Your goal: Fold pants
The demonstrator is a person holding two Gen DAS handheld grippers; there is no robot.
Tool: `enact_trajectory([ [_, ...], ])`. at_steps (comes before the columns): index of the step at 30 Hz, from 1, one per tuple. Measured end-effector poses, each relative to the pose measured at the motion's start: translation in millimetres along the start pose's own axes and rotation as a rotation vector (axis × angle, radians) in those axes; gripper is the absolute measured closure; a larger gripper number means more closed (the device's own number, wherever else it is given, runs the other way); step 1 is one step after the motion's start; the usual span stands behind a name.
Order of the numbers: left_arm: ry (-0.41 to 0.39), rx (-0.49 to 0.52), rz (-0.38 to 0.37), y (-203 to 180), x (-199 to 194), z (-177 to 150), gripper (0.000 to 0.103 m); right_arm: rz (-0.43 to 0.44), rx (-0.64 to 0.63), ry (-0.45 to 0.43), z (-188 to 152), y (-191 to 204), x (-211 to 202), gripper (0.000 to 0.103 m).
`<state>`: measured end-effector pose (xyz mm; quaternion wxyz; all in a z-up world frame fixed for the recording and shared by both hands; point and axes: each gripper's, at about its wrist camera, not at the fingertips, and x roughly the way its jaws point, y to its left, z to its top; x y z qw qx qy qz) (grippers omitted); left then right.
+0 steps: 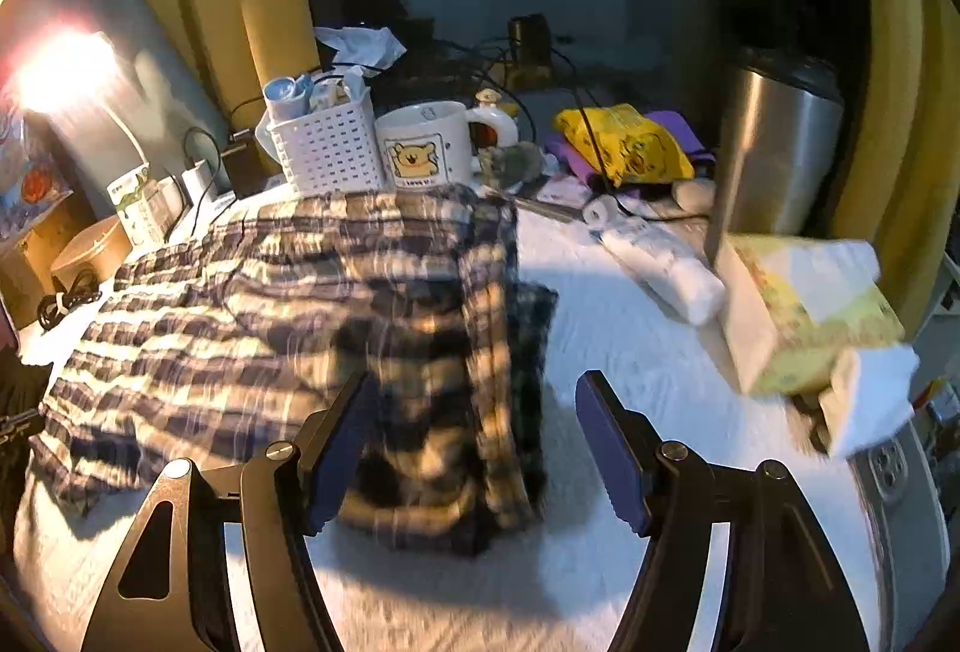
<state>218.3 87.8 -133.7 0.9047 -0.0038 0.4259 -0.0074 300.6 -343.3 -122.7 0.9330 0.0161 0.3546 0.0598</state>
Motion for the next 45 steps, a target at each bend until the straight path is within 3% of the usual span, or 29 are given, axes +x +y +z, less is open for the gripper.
enact_trajectory([
  [3,-0.017,0.005,0.044,3.2,2.1,5.9,0.103,0.005,-0.011,-0.013,14.2,2.7,9.2,0.032],
  [6,0.020,-0.013,0.084,16.0,14.9,12.6,0.103,0.009,-0.015,-0.020,25.1,4.2,16.3,0.032],
  [10,0.050,-0.053,0.059,32.9,11.9,28.0,0.102,0.006,-0.026,-0.023,34.8,5.0,22.8,0.032],
  [12,0.022,-0.048,0.052,39.2,6.2,42.1,0.093,-0.001,-0.030,-0.026,39.0,1.9,25.3,0.032],
  [14,-0.004,-0.033,0.054,42.6,6.8,56.5,0.060,-0.010,-0.026,-0.027,43.7,-5.0,30.1,0.032],
  [15,-0.024,-0.019,0.053,43.9,9.7,67.5,0.058,-0.015,-0.024,-0.027,45.9,-8.4,32.8,0.032],
  [23,-0.031,0.083,-0.028,34.2,87.1,143.3,0.058,0.034,-0.010,0.005,68.7,-23.3,66.1,0.033],
  [29,0.019,0.126,-0.021,25.3,138.9,168.0,0.058,0.070,-0.065,0.038,77.1,-7.8,86.7,0.033],
  [31,0.036,0.127,-0.013,26.0,151.0,170.0,0.058,0.070,-0.088,0.059,76.8,-1.6,94.9,0.045],
  [32,0.035,0.128,-0.009,25.8,153.9,169.8,0.059,0.059,-0.098,0.068,75.6,1.2,99.0,0.068],
  [33,0.038,0.135,-0.010,24.9,158.3,169.5,0.060,0.052,-0.103,0.071,74.4,3.0,100.9,0.080],
  [35,0.028,0.146,-0.023,22.9,159.7,169.8,0.092,0.034,-0.125,0.065,71.9,7.3,101.3,0.083],
  [37,0.018,0.168,-0.007,18.9,159.1,172.0,0.102,0.018,-0.134,0.050,71.2,9.6,96.7,0.085],
  [45,-0.060,0.236,0.004,2.2,151.8,194.6,0.103,-0.041,-0.120,0.016,74.7,3.0,75.2,0.088],
])
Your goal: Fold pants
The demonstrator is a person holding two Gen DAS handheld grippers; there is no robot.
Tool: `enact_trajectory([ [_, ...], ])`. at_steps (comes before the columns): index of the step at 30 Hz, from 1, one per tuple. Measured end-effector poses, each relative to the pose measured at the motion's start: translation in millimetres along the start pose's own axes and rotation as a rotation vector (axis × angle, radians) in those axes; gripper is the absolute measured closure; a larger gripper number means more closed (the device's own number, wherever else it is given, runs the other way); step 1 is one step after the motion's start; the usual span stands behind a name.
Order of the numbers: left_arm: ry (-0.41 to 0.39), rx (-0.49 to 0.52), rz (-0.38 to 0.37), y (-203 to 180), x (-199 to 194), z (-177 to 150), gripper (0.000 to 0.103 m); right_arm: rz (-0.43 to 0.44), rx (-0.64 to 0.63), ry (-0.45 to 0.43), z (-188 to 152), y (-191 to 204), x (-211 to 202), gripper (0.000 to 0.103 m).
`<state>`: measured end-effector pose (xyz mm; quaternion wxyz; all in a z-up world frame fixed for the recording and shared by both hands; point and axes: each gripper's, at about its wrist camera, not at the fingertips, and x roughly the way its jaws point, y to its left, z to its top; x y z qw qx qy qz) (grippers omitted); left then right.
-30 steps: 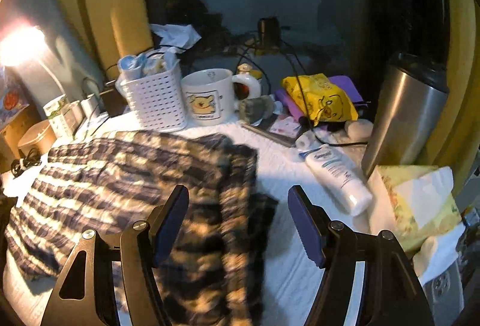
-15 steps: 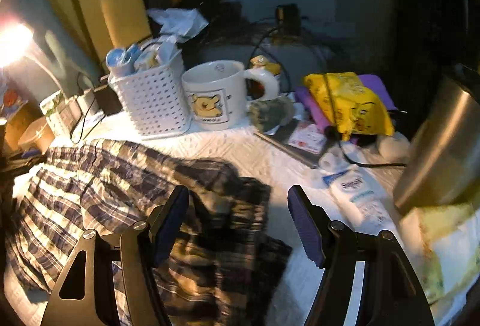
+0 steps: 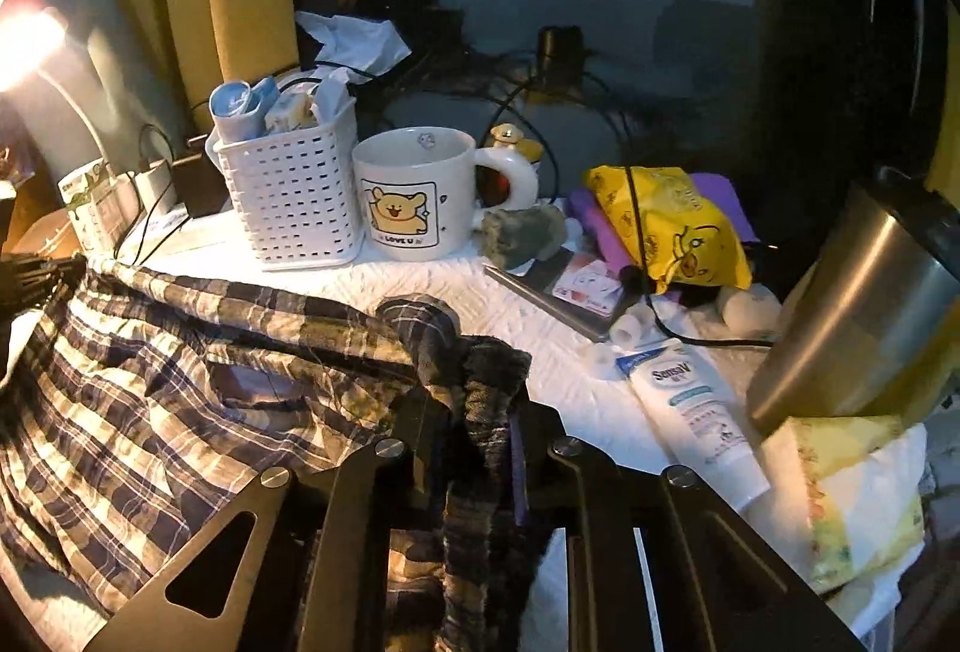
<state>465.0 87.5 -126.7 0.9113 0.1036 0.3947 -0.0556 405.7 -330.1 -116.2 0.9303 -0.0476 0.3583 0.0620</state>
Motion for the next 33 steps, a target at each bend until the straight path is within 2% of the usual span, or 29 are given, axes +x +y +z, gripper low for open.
enact_trajectory([
  [4,0.043,-0.010,0.015,1.4,17.3,5.9,0.101,-0.024,0.005,0.048,-6.1,-3.4,16.1,0.088],
  [6,0.058,-0.015,0.019,3.2,19.7,9.1,0.097,-0.030,0.015,0.071,-10.3,-3.7,24.5,0.087],
  [7,0.051,-0.023,0.028,3.1,15.8,10.6,0.082,-0.034,0.021,0.071,-11.2,-3.9,24.6,0.086],
  [8,0.036,-0.030,0.033,3.3,9.8,11.0,0.057,-0.037,0.031,0.066,-11.3,-4.6,22.1,0.078],
  [10,-0.012,-0.046,0.041,4.3,-9.8,11.2,0.034,-0.061,0.048,0.043,-10.3,-8.0,14.0,0.055],
  [11,-0.036,-0.049,0.051,3.4,-21.4,10.4,0.034,-0.065,0.058,0.026,-10.3,-10.7,8.5,0.034],
  [12,-0.054,-0.046,0.054,0.5,-36.4,9.1,0.034,-0.065,0.071,0.006,-10.7,-13.8,1.5,0.026],
  [16,-0.090,-0.028,0.017,-17.1,-81.1,-4.3,0.034,-0.062,0.103,-0.025,-15.3,-20.8,-21.4,0.026],
  [21,-0.098,-0.004,-0.114,-59.5,-127.9,-43.3,0.034,-0.031,0.163,-0.025,-33.1,-22.2,-47.0,0.026],
  [27,-0.049,-0.009,-0.194,-105.0,-132.5,-90.5,0.034,-0.010,0.189,0.006,-65.0,-14.2,-69.7,0.026],
  [33,0.006,-0.074,-0.202,-101.2,-144.7,-126.0,0.034,0.003,0.202,0.046,-97.3,-3.6,-87.6,0.026],
])
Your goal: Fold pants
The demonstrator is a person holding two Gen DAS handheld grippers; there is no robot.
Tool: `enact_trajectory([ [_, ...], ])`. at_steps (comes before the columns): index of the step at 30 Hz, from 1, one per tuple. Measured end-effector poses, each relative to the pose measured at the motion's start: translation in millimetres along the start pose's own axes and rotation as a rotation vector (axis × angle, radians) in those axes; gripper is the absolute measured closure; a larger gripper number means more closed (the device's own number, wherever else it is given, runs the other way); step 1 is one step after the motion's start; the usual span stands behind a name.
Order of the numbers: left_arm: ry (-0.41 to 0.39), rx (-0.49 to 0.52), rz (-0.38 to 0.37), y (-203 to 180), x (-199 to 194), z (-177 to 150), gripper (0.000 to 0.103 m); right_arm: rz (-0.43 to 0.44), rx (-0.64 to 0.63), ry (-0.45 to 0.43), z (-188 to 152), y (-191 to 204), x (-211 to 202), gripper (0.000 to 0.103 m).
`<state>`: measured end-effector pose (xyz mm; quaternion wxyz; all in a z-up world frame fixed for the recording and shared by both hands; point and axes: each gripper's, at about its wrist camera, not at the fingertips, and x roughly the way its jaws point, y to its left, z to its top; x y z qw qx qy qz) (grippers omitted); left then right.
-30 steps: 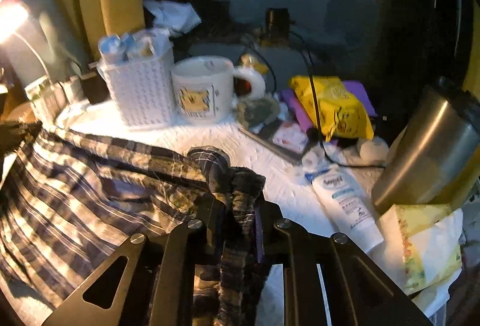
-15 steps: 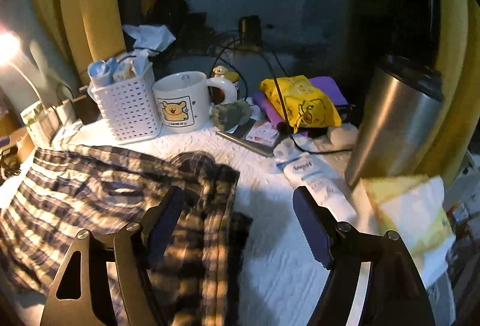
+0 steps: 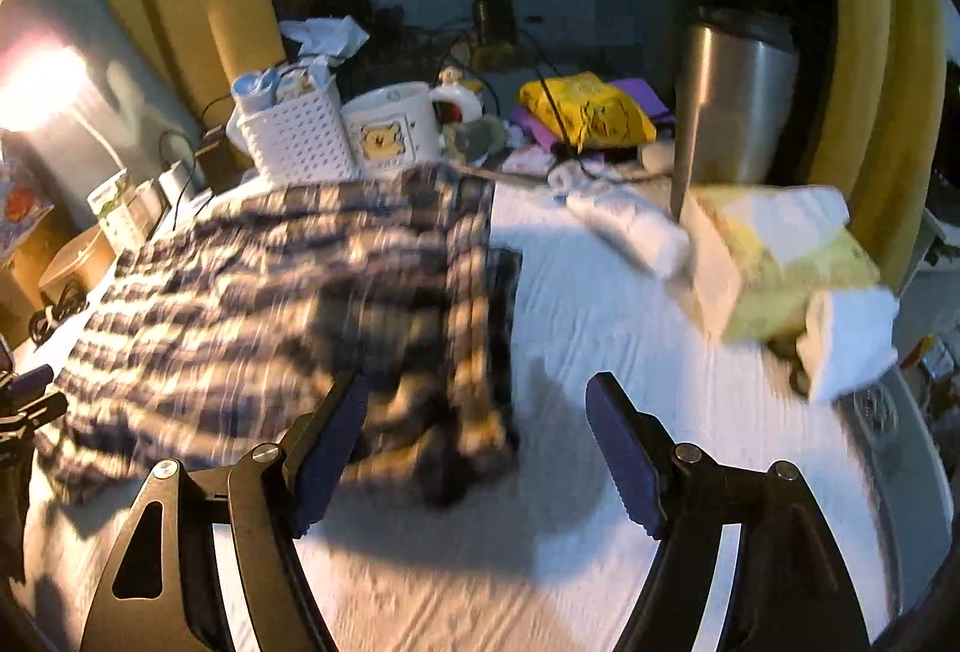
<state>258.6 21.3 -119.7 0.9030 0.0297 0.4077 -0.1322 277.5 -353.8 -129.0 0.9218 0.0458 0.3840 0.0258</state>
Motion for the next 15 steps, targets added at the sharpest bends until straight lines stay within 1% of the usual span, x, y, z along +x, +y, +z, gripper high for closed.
enact_trajectory([
  [4,0.010,-0.045,-0.005,5.6,-9.8,-18.3,0.034,0.022,0.026,0.028,-17.7,3.6,-5.3,0.026],
  [6,0.011,-0.063,-0.003,8.4,-13.7,-25.6,0.034,0.048,0.050,0.048,-26.7,6.2,-5.6,0.026],
  [11,0.009,-0.118,0.027,27.5,-29.6,-43.7,0.034,0.112,0.060,0.105,-43.9,23.7,2.1,0.026],
  [15,0.004,-0.172,0.060,47.9,-40.0,-53.9,0.034,0.170,0.061,0.135,-45.6,40.5,10.9,0.025],
])
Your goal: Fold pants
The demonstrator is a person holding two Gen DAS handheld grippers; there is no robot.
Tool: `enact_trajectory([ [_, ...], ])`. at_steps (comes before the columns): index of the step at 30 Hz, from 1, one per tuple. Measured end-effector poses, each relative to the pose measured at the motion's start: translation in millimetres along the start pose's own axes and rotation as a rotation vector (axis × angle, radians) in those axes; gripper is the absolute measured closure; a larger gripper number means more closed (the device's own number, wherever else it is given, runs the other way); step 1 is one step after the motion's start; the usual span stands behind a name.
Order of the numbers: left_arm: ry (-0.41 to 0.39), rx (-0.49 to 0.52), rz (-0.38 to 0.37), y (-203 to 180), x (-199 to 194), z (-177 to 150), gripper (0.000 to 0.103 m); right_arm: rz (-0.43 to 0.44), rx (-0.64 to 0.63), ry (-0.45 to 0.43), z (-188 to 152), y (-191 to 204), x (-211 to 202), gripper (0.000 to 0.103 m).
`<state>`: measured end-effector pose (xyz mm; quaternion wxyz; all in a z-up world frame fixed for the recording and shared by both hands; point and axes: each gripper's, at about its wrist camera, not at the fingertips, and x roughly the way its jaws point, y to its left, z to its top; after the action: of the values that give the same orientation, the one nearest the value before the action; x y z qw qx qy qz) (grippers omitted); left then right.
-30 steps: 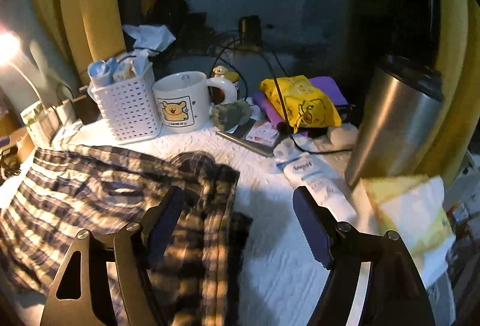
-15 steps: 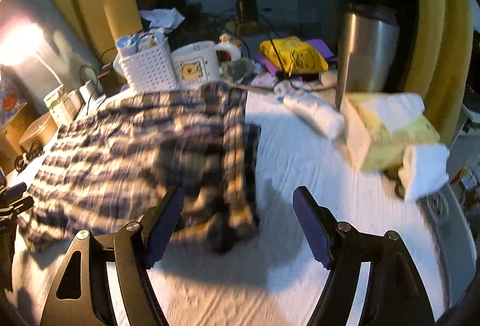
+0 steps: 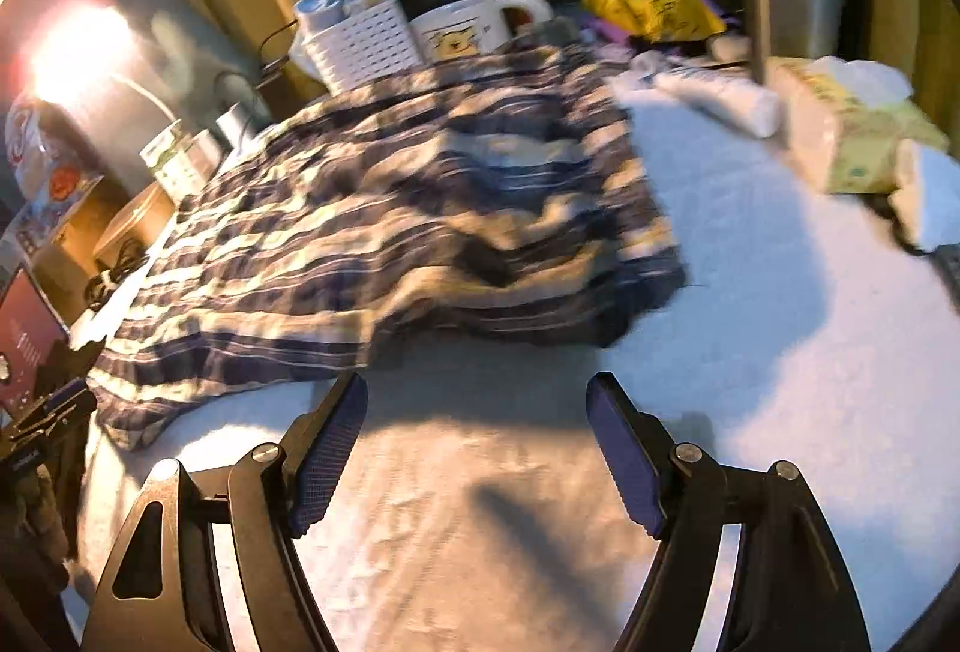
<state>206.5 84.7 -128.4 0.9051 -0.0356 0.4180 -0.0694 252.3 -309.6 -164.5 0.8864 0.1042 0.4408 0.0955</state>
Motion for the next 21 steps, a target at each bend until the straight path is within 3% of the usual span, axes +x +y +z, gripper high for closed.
enact_trajectory([
  [4,-0.005,-0.050,0.039,21.1,-5.2,-3.6,0.034,0.026,0.010,0.005,8.1,5.1,11.8,0.011],
  [17,0.000,-0.082,0.084,35.3,-5.8,0.7,0.034,0.116,0.292,-0.107,50.1,-27.9,36.9,0.010],
  [18,-0.001,-0.079,0.085,33.9,-6.7,1.7,0.034,0.121,0.313,-0.116,52.1,-29.9,37.9,0.011],
  [21,-0.010,-0.070,0.086,30.7,-11.3,4.0,0.034,0.075,0.363,-0.122,56.0,-35.3,39.3,0.031],
])
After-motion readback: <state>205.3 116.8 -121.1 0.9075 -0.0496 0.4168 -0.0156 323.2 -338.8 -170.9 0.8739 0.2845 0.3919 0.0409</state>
